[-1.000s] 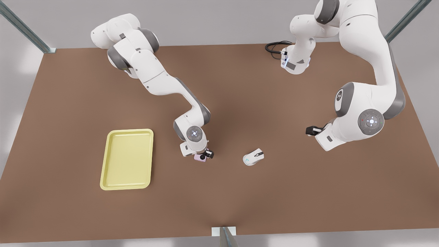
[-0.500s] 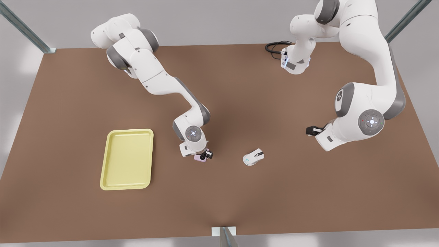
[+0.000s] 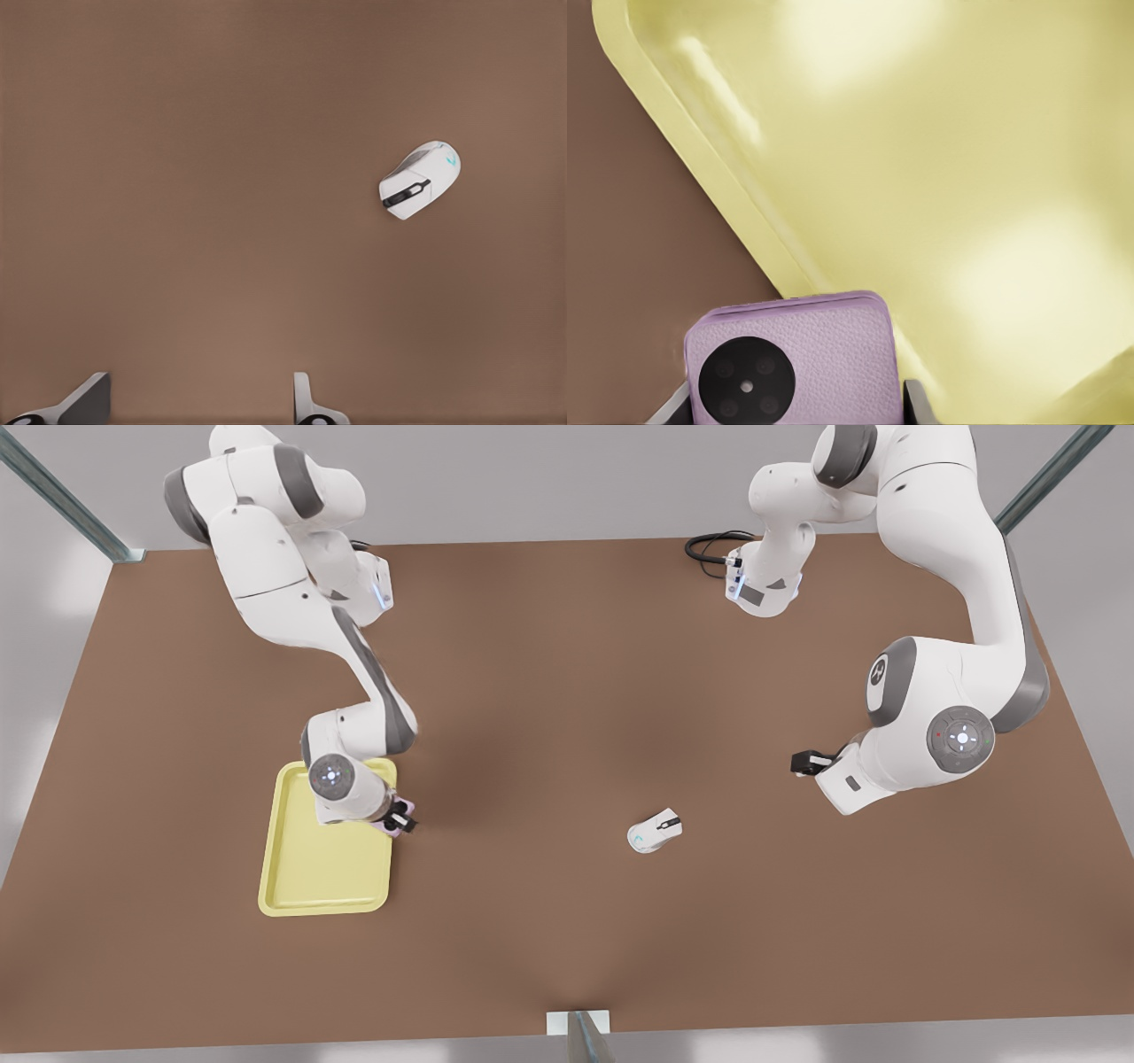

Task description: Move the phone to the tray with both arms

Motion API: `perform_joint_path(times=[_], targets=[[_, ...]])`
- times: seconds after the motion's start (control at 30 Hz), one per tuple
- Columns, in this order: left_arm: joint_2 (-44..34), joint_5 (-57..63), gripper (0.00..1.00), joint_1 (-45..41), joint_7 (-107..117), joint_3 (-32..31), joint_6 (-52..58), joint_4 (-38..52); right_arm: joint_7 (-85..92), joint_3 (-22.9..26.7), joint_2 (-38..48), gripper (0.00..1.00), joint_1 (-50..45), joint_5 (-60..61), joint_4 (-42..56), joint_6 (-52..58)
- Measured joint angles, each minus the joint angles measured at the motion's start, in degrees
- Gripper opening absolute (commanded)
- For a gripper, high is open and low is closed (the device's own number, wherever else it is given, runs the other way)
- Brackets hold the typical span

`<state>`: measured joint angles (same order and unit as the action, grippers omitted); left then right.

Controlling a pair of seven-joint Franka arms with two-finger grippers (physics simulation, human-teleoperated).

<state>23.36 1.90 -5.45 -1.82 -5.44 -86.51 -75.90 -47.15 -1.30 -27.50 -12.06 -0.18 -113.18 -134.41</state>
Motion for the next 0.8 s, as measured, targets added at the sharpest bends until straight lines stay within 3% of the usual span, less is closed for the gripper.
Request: perform_joint_path(times=[0.17, 0.23, 0.4, 0.63, 0.7, 0.8], targets=[[0.0, -0.06, 1.0, 0.0, 0.03, 0.0, 0.0, 0.02, 9.12, 0.12, 2.49, 0.79, 7.04, 0.06, -8.32, -3.59], [0.0, -0.07, 1.0, -0.01, 0.05, 0.0, 0.0, 0.02, 12.82, 0.16, 2.12, 1.0, 9.29, -0.01, -8.44, -4.62], [-0.01, -0.1, 1.0, -0.02, 0.14, 0.0, 0.0, 0.04, 20.41, 0.17, 2.07, 1.0, 10.05, -0.13, -7.45, -5.92], [-0.29, -0.81, 1.0, 0.08, 4.58, 0.08, -0.21, 2.87, 28.07, 0.82, 19.58, 1.0, 11.13, 0.24, 12.05, 11.32], [-0.49, -0.82, 1.0, 0.09, 6.51, 0.12, -0.28, 3.69, 30.36, 1.54, 21.4, 1.0, 11.51, -0.1, 23.58, 21.4], [-0.49, -0.8, 1.0, 0.09, 8.98, 0.1, -0.38, 4.16, 33.85, 5.73, 20.36, 1.0, 10.6, -0.32, 28.56, 31.6]])
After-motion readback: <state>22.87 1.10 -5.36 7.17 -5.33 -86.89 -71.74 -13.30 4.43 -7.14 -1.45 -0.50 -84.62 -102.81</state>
